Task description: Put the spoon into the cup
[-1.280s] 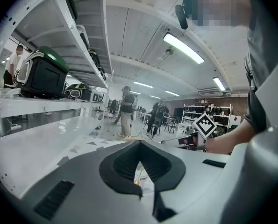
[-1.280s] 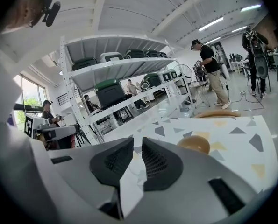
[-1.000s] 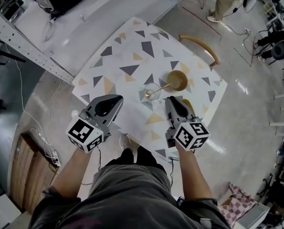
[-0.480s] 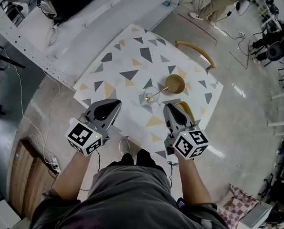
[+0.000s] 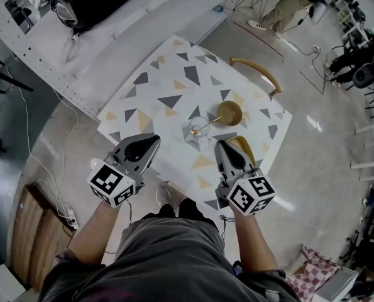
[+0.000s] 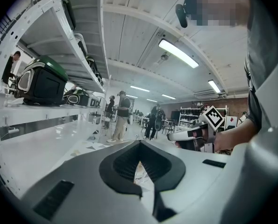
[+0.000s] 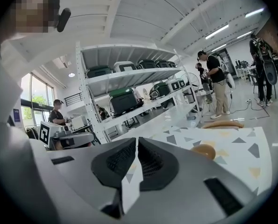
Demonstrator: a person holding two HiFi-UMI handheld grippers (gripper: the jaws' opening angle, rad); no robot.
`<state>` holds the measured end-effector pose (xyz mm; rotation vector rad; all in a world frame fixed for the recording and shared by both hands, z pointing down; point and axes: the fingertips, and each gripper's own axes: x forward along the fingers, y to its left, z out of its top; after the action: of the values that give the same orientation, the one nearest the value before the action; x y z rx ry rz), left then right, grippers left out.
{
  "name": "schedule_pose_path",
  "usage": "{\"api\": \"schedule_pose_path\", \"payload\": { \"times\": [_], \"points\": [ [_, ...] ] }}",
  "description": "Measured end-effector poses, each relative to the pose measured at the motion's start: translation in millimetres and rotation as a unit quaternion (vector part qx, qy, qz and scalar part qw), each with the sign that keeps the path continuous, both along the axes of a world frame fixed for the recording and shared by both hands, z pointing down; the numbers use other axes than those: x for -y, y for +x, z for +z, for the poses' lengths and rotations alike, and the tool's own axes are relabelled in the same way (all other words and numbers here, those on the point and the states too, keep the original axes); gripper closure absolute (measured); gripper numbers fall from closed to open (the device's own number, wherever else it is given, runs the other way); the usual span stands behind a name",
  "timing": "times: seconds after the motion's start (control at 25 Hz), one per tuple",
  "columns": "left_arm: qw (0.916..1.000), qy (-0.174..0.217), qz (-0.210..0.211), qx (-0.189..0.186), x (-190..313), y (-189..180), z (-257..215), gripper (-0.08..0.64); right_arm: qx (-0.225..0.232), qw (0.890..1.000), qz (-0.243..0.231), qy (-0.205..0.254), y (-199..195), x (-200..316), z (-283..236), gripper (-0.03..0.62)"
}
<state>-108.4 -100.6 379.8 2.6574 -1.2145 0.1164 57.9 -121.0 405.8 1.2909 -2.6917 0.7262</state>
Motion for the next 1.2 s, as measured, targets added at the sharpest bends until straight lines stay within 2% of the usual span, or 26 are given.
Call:
{"api": "schedule_pose_path", "payload": {
  "times": [1.2],
  "points": [
    [1.0, -0.008, -0.001, 0.001, 12.3, 12.9, 4.9, 0.546, -0.007, 1.0, -0.028, -0.006, -2.4, 10.6, 5.2, 0.571]
  ]
}}
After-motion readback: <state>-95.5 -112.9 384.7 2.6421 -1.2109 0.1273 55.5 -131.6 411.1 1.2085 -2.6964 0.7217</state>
